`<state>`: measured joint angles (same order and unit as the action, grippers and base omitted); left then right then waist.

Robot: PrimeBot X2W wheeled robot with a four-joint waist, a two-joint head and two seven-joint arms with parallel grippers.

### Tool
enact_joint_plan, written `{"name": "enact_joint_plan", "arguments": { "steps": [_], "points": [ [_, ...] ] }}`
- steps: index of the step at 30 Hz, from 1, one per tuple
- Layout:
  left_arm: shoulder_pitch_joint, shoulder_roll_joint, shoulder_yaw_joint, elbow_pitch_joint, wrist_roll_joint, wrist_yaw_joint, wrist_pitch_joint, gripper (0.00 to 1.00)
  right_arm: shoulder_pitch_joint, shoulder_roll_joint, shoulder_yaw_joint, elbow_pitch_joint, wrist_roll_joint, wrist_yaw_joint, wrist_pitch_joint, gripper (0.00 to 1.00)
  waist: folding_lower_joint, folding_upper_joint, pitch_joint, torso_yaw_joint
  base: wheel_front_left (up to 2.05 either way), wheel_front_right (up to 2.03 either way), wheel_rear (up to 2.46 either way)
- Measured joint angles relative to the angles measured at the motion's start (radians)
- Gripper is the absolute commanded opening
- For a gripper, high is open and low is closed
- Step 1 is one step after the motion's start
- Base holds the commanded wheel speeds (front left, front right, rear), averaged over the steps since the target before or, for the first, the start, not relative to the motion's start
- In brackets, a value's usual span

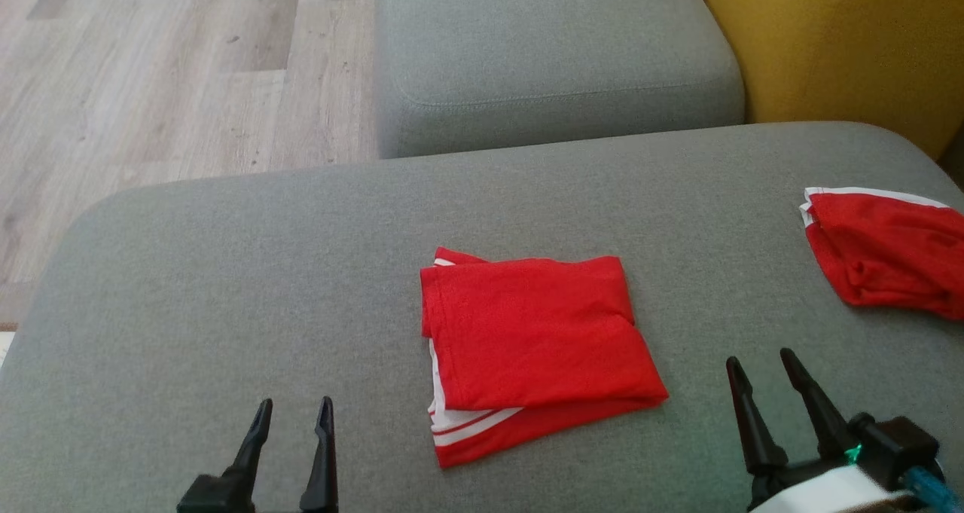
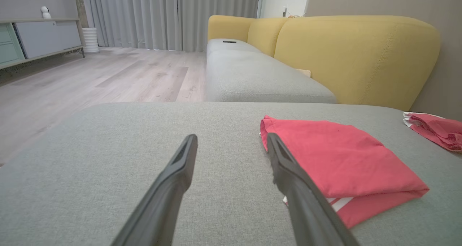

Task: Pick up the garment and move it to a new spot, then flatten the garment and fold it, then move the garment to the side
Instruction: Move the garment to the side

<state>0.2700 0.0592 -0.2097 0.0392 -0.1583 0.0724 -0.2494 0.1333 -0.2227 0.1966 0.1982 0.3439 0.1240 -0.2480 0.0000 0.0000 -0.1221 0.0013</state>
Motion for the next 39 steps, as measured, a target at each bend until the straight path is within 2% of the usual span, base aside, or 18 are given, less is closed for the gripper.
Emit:
{"name": "enact_joint_plan", "arguments": {
  "steps": [13,39],
  "points": [
    [0.018,0.0,0.024,-0.002,0.07,-0.002,0.0,1.0,0.021,0.03,-0.01,-0.014,-0.055,0.0,0.0,1.0,0.0,0.0,-0.011,0.015,0.0,0.0,0.0],
    [0.033,0.0,0.015,-0.003,0.095,-0.003,0.0,1.0,0.024,0.045,-0.046,-0.013,-0.054,0.0,0.0,1.0,0.0,0.0,0.001,0.063,0.0,0.0,0.0]
  ]
}}
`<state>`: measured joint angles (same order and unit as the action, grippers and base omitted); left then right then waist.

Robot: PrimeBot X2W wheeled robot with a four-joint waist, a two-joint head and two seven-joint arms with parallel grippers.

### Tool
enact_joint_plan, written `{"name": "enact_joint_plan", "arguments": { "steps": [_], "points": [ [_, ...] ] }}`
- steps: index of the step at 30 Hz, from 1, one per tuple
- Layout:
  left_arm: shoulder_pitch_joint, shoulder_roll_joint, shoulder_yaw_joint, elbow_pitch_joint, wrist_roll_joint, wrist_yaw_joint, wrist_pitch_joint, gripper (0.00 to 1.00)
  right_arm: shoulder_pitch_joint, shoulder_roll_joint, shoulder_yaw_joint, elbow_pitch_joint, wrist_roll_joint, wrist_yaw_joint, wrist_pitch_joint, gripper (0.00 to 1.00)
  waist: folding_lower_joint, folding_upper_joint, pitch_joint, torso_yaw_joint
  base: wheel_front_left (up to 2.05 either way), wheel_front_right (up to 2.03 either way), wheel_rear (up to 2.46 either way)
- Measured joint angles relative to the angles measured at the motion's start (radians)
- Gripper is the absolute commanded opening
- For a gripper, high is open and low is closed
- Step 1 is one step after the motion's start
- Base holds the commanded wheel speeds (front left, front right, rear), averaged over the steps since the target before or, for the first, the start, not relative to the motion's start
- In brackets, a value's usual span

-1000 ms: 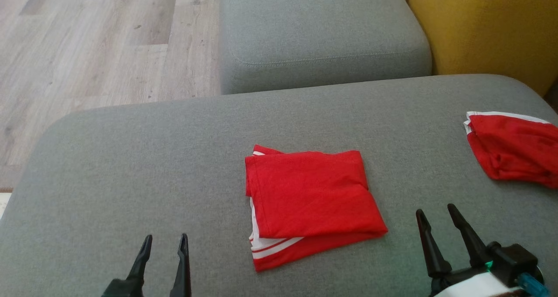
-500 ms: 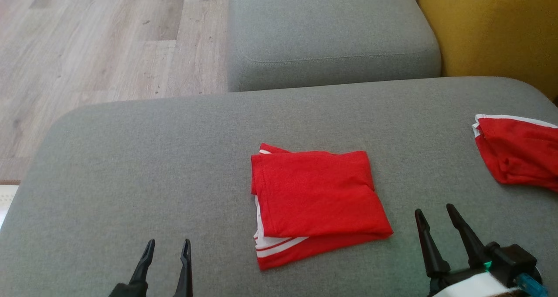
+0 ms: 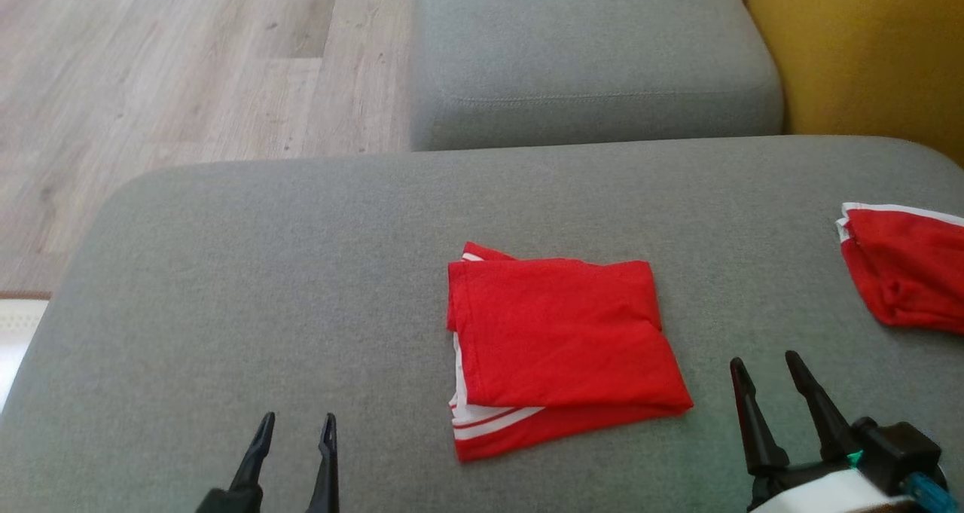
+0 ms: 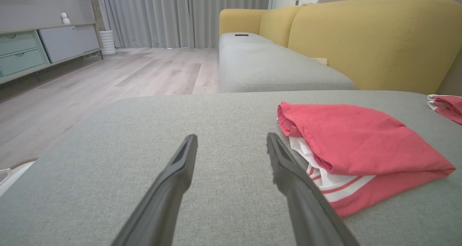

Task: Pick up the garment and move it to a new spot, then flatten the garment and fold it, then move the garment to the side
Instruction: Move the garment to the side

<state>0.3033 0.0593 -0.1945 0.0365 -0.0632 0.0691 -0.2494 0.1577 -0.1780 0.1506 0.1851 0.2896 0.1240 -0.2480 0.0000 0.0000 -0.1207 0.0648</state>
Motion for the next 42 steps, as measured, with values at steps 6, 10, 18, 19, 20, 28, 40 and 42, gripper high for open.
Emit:
{"name": "enact_joint_plan", "arguments": {
  "steps": [6,10,18,19,20,28,40,42],
  "points": [
    [-0.003,0.0,-0.024,-0.003,0.0,-0.002,0.0,1.0,-0.02,-0.004,0.009,0.031,0.076,0.0,0.0,1.0,0.0,0.0,0.034,0.021,0.0,0.0,0.0],
    [-0.014,0.0,-0.051,-0.004,0.0,-0.005,0.0,1.0,-0.102,-0.025,0.029,0.106,0.148,0.0,0.0,1.0,0.0,0.0,0.065,0.041,0.0,0.0,0.0],
    [-0.071,0.0,-0.091,-0.003,-0.001,-0.004,0.0,1.0,-0.336,-0.084,0.161,0.358,0.324,0.0,0.106,1.0,0.0,0.0,0.147,0.08,0.0,0.0,0.0],
    [-0.084,0.0,-0.095,-0.003,-0.001,-0.004,0.0,1.0,-0.364,-0.088,0.163,0.383,0.345,0.0,0.124,1.0,0.0,0.0,0.158,0.084,0.0,0.0,0.0],
    [-0.097,0.0,-0.097,-0.003,-0.001,-0.004,0.0,1.0,-0.391,-0.096,0.17,0.405,0.364,0.0,0.145,1.0,0.0,0.0,0.17,0.088,0.0,0.0,0.0],
    [-0.15,-0.001,-0.117,0.003,-0.001,0.001,0.0,1.0,-0.52,-0.136,0.249,0.539,0.484,0.0,0.314,1.0,0.0,0.0,0.229,0.125,0.0,0.0,0.0],
    [-0.151,-0.001,-0.117,0.002,-0.001,0.009,0.0,1.0,-0.514,-0.155,0.331,0.507,0.575,0.0,0.351,0.0,0.0,0.0,0.235,0.088,0.0,0.0,0.0],
    [-0.155,-0.001,-0.116,0.0,-0.001,0.009,0.0,1.0,-0.516,-0.16,0.334,0.51,0.572,0.0,0.331,0.0,0.0,0.0,0.238,0.074,0.0,0.0,0.0]
  ]
}}
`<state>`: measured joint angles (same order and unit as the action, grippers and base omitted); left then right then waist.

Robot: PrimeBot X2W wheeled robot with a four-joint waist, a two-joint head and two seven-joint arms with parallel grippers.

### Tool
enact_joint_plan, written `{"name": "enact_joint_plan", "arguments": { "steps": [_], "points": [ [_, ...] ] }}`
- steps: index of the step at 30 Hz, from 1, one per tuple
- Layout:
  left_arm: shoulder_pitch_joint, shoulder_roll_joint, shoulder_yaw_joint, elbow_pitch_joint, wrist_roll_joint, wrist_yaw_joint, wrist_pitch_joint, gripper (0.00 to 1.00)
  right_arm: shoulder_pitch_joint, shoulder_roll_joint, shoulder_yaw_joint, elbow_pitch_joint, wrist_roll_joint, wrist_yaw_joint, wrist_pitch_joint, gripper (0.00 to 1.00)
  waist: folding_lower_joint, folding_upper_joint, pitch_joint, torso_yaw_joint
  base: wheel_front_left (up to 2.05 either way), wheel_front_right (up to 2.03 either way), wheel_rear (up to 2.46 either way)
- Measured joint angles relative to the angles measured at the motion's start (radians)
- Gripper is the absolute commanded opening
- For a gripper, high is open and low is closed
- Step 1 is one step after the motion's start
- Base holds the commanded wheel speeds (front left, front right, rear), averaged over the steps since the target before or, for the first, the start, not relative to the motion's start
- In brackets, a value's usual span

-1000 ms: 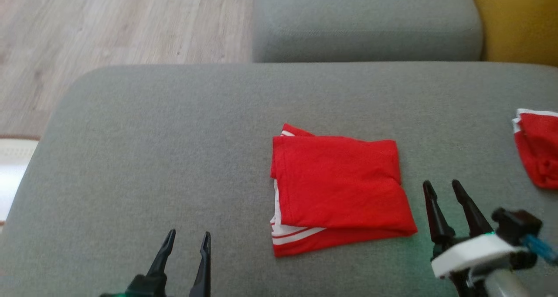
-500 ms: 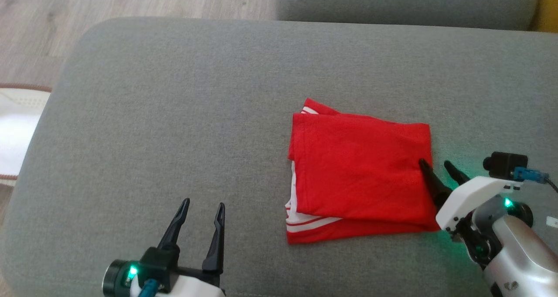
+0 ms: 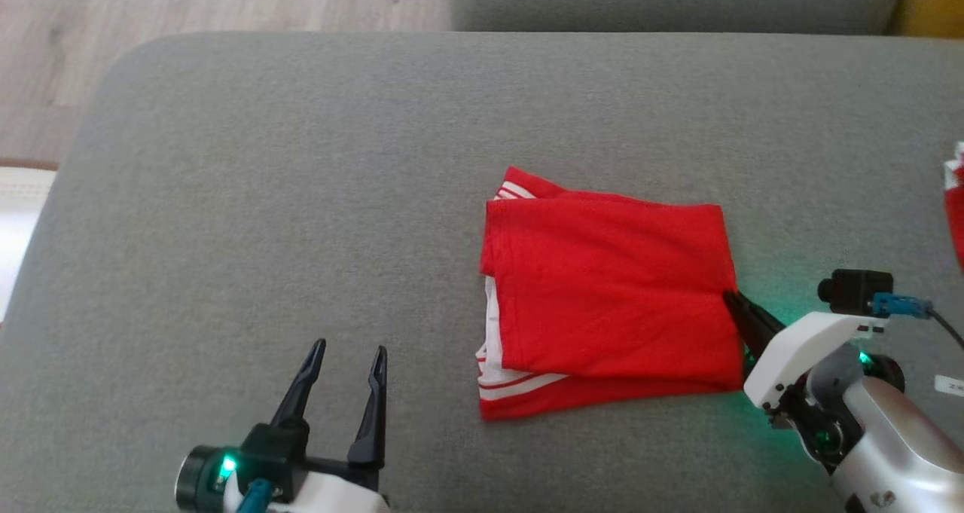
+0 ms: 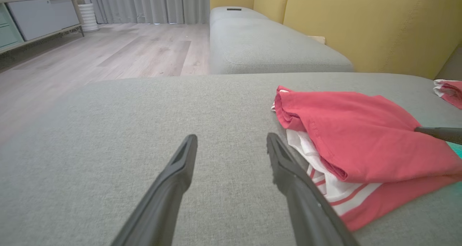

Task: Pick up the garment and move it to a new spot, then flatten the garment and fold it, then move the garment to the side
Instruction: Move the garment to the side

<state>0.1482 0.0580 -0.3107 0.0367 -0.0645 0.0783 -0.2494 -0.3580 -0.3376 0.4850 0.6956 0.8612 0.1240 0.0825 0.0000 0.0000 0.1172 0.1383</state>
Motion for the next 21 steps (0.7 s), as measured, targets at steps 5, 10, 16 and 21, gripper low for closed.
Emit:
{"name": "enact_joint_plan", "arguments": {
  "steps": [5,10,16,21],
  "points": [
    [-0.013,0.0,0.003,-0.005,0.0,-0.001,0.0,1.0,-0.017,-0.017,0.001,0.019,-0.018,0.0,-0.04,0.0,0.0,0.0,0.009,-0.036,0.0,0.0,0.0],
    [-0.022,0.0,0.006,-0.013,0.003,-0.009,0.0,1.0,-0.113,-0.096,-0.007,0.048,-0.074,0.0,-0.063,0.0,0.0,0.0,0.034,-0.095,0.0,0.0,0.0],
    [-0.077,-0.001,0.006,-0.017,0.019,-0.018,0.0,1.0,-0.274,-0.205,-0.025,0.062,-0.156,0.0,-0.06,0.0,0.0,0.0,0.081,-0.174,0.0,0.0,0.0],
    [-0.106,-0.002,0.007,-0.022,0.023,-0.027,0.0,1.0,-0.374,-0.282,-0.073,0.077,-0.22,0.0,-0.045,0.0,0.0,0.0,0.131,-0.225,0.0,0.0,0.0]
  ]
}}
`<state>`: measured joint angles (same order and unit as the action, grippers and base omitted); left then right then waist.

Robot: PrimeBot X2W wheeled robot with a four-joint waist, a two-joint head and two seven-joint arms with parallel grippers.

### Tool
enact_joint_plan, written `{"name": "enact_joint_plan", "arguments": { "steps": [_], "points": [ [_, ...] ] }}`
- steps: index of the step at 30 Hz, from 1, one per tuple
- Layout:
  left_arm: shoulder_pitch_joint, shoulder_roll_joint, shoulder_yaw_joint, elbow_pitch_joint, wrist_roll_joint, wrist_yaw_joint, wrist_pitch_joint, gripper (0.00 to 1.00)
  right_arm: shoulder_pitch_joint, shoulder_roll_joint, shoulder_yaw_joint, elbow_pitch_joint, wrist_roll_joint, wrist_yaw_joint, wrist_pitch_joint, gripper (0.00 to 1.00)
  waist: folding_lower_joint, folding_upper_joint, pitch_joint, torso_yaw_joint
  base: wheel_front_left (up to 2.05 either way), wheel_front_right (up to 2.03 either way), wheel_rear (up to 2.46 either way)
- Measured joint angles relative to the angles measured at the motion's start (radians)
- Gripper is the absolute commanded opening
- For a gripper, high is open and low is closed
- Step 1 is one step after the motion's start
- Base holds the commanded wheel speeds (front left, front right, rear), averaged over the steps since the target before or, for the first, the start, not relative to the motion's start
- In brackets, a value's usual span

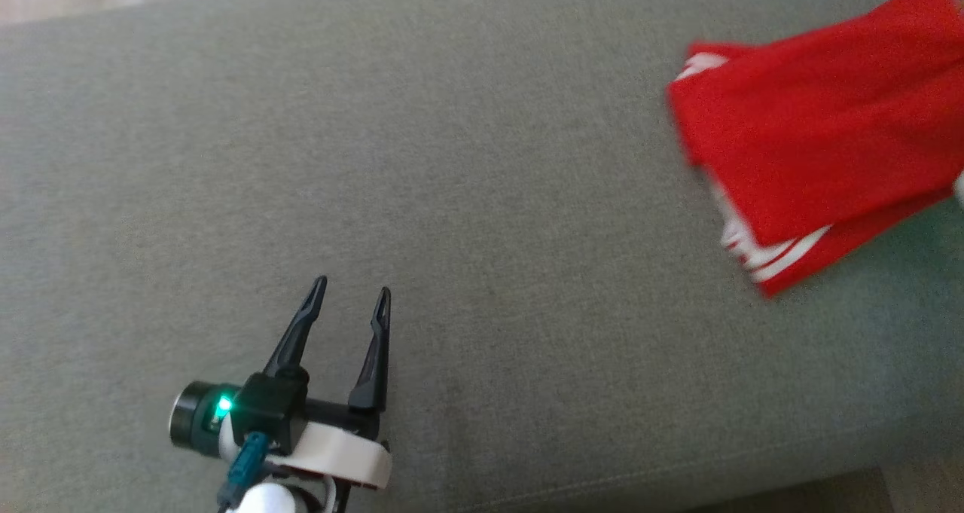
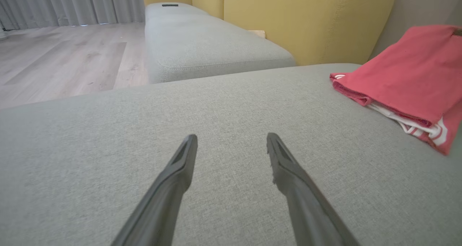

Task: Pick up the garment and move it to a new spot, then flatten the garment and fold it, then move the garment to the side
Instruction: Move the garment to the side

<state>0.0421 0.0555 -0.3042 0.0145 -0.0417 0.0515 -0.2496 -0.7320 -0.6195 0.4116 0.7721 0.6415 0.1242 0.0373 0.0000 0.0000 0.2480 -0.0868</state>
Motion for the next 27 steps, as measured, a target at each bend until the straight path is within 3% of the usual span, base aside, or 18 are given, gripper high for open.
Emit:
{"name": "enact_joint_plan", "arguments": {
  "steps": [11,12,13,18,22,27],
  "points": [
    [-0.072,0.007,-0.002,-0.015,0.032,-0.009,0.0,1.0,-0.127,-0.09,-0.14,0.072,-0.089,0.0,0.033,0.0,0.0,0.0,0.119,-0.046,0.0,0.0,0.0],
    [-0.079,0.007,-0.003,-0.014,0.032,-0.009,0.0,1.0,-0.128,-0.09,-0.149,0.084,-0.104,0.0,0.031,0.18,0.0,0.0,0.123,-0.048,0.0,0.0,0.0],
    [-0.084,0.007,-0.005,-0.01,0.032,-0.012,0.0,1.0,-0.128,-0.088,-0.157,0.1,-0.119,0.0,0.029,1.0,0.0001,0.0,0.122,-0.048,0.0,0.0,0.0],
    [-0.085,0.007,-0.01,0.005,0.032,-0.014,0.0,1.0,-0.121,-0.067,-0.205,0.159,-0.249,0.0,-0.055,1.0,0.0001,0.0,0.074,-0.04,0.0,0.0,0.0],
    [-0.056,0.006,-0.011,0.014,0.014,-0.001,0.0,1.0,-0.048,0.059,-0.226,0.156,-0.284,0.0,-0.111,1.0,0.0001,0.0,0.001,-0.028,0.0,0.0,0.0],
    [0.029,0.004,-0.002,0.033,-0.03,0.02,0.0,1.0,0.174,0.196,-0.221,0.113,-0.29,0.0,-0.175,1.0,0.0,0.0,-0.111,-0.003,0.0,0.0,0.0]
  ]
}}
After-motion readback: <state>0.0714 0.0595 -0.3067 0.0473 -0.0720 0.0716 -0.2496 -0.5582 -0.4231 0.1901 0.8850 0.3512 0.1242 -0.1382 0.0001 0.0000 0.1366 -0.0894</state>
